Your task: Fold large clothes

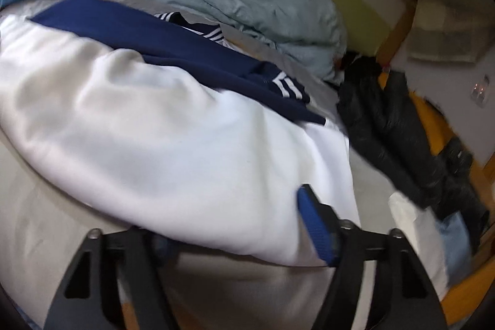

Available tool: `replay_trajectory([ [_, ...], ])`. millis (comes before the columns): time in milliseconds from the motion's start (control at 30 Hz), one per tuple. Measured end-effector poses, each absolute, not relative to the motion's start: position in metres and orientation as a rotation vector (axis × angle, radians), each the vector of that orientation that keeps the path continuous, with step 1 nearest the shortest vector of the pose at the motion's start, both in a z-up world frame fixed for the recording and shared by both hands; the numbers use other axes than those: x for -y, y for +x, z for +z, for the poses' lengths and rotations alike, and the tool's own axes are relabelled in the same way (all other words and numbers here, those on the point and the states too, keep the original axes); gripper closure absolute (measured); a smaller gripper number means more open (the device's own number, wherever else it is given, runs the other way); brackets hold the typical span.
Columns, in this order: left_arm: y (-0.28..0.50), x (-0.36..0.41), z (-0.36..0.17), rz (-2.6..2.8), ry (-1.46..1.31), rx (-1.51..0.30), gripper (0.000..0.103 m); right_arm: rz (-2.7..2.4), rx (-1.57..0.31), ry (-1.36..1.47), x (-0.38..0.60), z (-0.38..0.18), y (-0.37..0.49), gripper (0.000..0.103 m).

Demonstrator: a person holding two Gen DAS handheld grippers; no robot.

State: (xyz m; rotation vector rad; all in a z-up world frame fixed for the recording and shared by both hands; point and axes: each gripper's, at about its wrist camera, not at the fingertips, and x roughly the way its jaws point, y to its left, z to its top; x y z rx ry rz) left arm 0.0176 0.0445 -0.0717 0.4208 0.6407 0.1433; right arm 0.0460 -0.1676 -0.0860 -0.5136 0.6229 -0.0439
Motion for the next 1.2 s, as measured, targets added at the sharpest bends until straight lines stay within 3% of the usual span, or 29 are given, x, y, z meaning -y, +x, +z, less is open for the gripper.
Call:
replay_trajectory([
  [100, 0.015, -0.039, -0.071, 0.112, 0.434, -0.604, 0.073, -0.069, -0.609, -0.462, 0.176, -0.083, 0.048, 0.070],
  [233, 0.005, -0.037, -0.056, 0.085, 0.411, -0.527, 0.086, -0.050, -0.541, -0.330, 0.186, -0.063, 0.042, 0.082],
  [467, -0.029, -0.052, -0.017, 0.067, 0.287, -0.496, 0.088, -0.006, -0.474, -0.275, 0.187, -0.027, 0.005, 0.084],
  [700, -0.072, -0.040, -0.025, 0.013, 0.351, -0.589, 0.087, 0.014, -0.533, -0.326, 0.188, -0.033, -0.044, 0.084],
  [833, -0.060, -0.036, -0.018, -0.024, 0.355, -0.674, 0.085, 0.028, -0.601, -0.288, 0.197, -0.041, -0.031, 0.084],
  [1200, 0.046, -0.059, 0.046, -0.003, 0.375, -0.577, 0.084, 0.056, -0.474, -0.286, 0.189, 0.033, 0.046, 0.082],
])
